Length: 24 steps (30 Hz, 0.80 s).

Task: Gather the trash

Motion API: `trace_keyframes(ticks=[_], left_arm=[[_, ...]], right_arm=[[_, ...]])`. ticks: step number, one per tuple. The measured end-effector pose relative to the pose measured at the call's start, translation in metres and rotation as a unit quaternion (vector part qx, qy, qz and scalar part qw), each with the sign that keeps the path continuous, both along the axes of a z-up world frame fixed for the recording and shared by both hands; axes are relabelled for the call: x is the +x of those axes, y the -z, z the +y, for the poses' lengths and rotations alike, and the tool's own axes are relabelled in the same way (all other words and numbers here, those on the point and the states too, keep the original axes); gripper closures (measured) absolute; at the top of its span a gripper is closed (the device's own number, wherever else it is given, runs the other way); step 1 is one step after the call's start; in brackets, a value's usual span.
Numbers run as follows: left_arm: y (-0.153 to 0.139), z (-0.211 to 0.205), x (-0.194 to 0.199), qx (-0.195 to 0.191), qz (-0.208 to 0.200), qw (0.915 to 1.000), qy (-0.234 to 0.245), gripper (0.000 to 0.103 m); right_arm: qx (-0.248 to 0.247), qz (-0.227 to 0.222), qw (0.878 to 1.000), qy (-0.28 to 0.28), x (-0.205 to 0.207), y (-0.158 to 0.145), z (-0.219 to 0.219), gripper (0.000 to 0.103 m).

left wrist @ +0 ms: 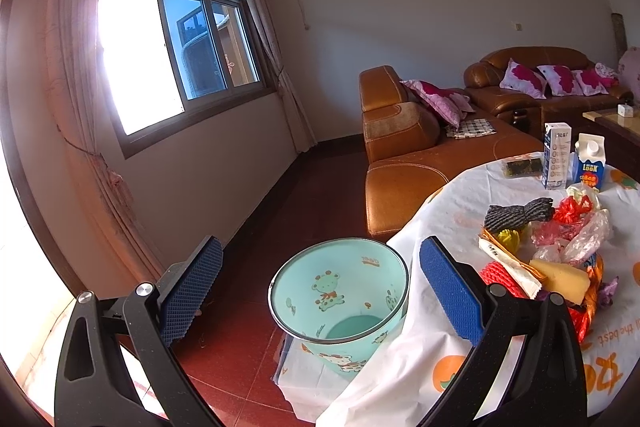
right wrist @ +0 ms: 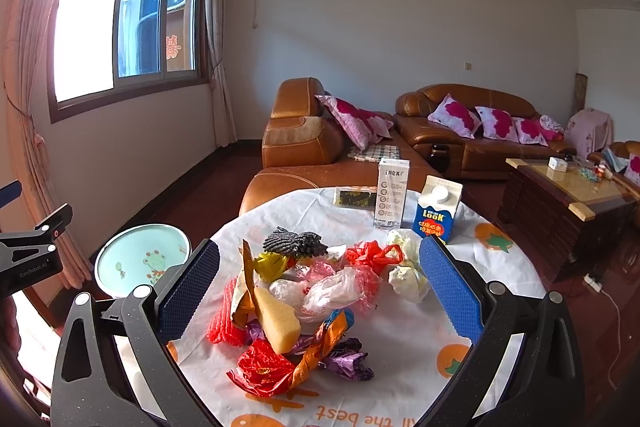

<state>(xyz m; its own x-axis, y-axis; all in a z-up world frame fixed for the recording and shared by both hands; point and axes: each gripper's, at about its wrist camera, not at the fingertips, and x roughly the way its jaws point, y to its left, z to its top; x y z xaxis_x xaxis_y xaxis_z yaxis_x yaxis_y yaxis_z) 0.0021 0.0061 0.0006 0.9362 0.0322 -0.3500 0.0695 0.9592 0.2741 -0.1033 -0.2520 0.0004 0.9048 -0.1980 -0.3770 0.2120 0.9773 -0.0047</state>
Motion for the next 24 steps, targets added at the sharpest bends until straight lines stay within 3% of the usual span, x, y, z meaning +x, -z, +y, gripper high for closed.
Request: trace_keyframes(ticks=[24], left_arm=[[0.0018,0.0009,0.0009,0.002,-0.002,1.0,-0.004,0.006]], right_arm=[[-0.001,0.0,1.0,0.0,0.0001,0.0,-0.0005,0.005]])
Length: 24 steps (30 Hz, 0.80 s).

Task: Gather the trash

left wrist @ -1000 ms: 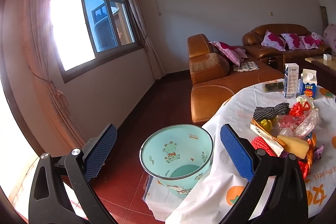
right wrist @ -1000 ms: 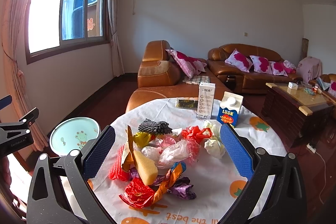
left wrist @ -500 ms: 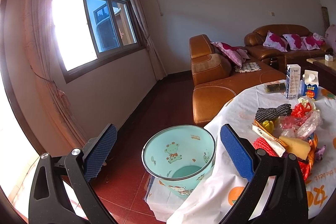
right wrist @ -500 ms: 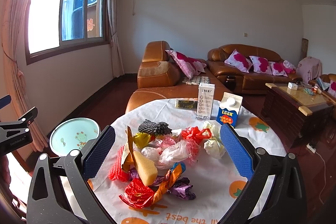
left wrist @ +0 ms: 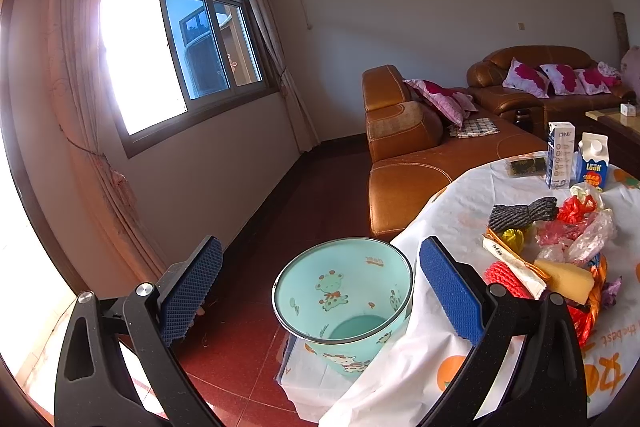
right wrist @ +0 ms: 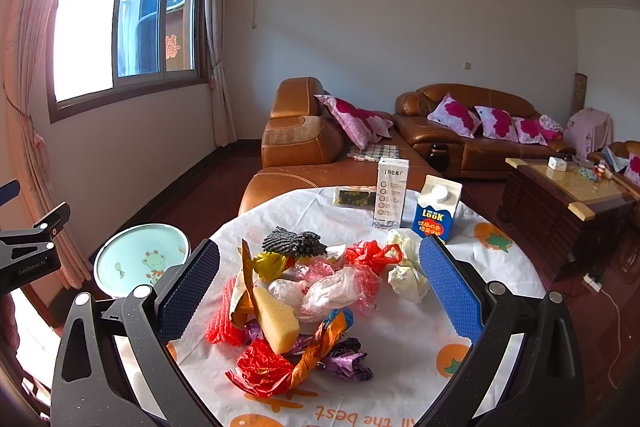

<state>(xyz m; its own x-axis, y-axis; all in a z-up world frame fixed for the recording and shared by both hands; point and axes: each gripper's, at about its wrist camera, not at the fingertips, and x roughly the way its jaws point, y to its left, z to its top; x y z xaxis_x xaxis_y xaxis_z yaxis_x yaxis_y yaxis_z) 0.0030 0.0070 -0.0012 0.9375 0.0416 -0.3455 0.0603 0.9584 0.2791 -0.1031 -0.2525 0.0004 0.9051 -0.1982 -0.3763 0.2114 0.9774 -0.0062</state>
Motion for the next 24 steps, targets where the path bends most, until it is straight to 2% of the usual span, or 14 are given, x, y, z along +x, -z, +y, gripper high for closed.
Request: trace_keyframes(ticks=[24], left_arm=[[0.0012,0.0042,0.0042,-0.001,0.002,1.0,-0.006,0.006]], right_arm=[[0.001,0.002,1.0,0.001,0.0003,-0.0005,-0.0024,0.005]])
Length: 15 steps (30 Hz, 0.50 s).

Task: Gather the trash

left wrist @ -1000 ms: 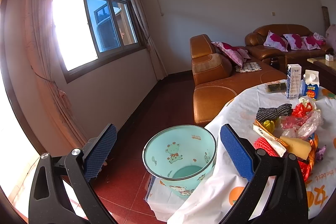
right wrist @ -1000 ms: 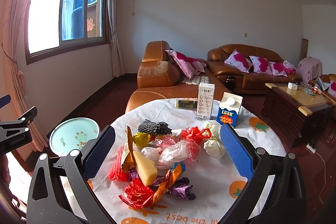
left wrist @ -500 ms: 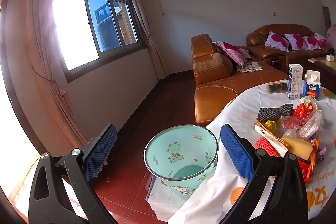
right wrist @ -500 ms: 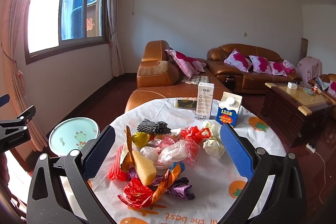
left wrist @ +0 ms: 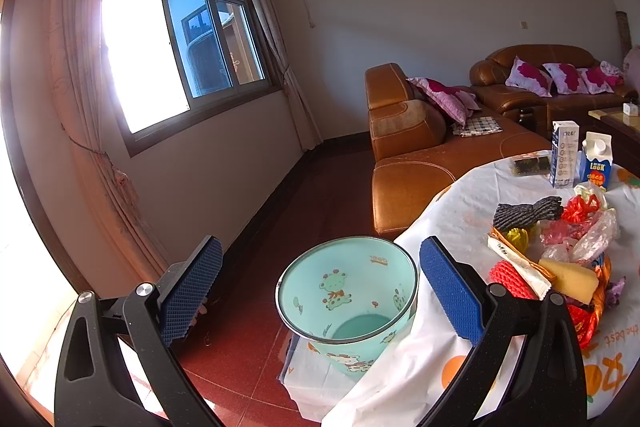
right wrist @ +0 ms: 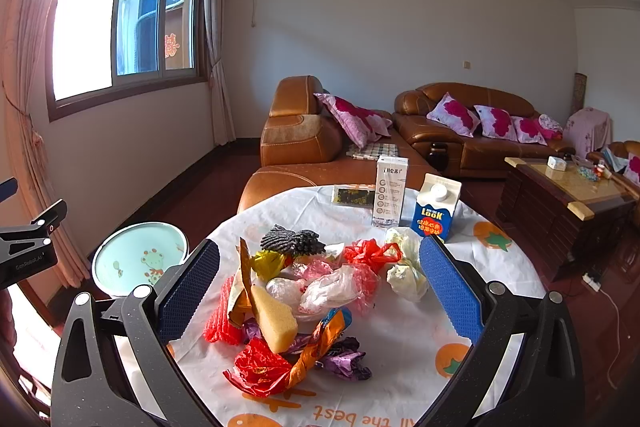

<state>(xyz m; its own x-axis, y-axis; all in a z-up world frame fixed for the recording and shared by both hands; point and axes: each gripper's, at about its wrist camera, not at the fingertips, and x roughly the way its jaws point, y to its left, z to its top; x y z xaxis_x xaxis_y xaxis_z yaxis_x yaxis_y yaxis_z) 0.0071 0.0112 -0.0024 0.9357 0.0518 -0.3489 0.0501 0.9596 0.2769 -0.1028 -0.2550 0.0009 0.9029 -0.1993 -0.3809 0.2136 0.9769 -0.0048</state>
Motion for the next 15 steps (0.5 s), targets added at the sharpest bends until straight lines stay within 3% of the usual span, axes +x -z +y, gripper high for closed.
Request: trace_keyframes(ticks=[8,15], left_arm=[[0.004,0.0,0.002,0.002,0.006,1.0,-0.002,0.006],[0.033,-0.024,0.014,0.013,0.04,0.9989,0.019,0.006]], right_arm=[[-0.001,0.001,1.0,0.005,0.0,0.002,-0.003,0.005],[-0.011,0.022,0.998,0.066,0.005,0.04,-0.047,0.005]])
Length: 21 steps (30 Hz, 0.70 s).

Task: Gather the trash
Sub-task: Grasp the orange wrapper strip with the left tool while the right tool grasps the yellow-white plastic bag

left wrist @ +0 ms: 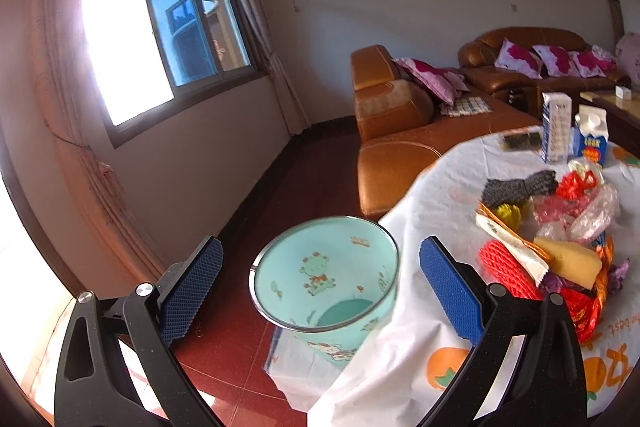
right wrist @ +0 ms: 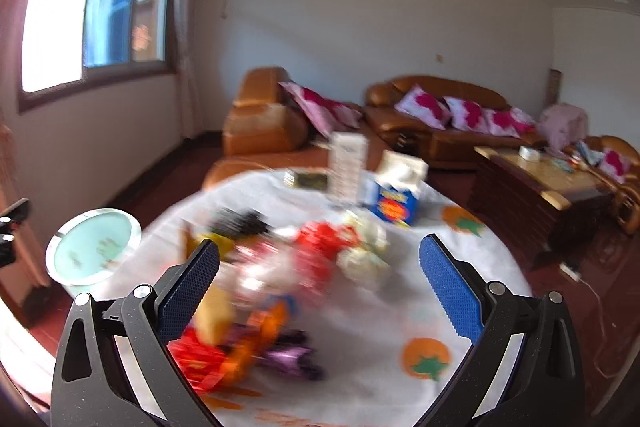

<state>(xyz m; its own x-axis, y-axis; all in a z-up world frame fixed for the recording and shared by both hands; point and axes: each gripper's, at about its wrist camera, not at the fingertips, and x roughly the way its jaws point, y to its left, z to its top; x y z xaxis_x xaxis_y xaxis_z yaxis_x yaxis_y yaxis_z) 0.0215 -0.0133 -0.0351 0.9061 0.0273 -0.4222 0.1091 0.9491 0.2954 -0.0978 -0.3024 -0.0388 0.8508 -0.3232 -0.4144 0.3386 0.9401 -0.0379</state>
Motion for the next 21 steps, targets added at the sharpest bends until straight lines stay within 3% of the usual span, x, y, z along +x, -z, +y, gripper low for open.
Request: trace_keyframes(ticks=[5,14,21], left_arm=[[0.022,-0.041,0.012,0.008,0.034,0.9987,0.039,0.006],[0.052,-0.119,0.014,0.032,0.059,0.9933,0.094,0.006],[0.085,-0.132,0.018,0.042,0.109,0.9863,0.116,0.006]], right_arm=[[0.028,0.022,0.998,0.043,-0.004,0.026,-0.048,0.005],[0.054,0.047,0.995,0.07,-0.017,0.064,-0.083,0.005],[0.057,0.056,0.995,0.063,-0.013,0.074,-0.084,0.005]])
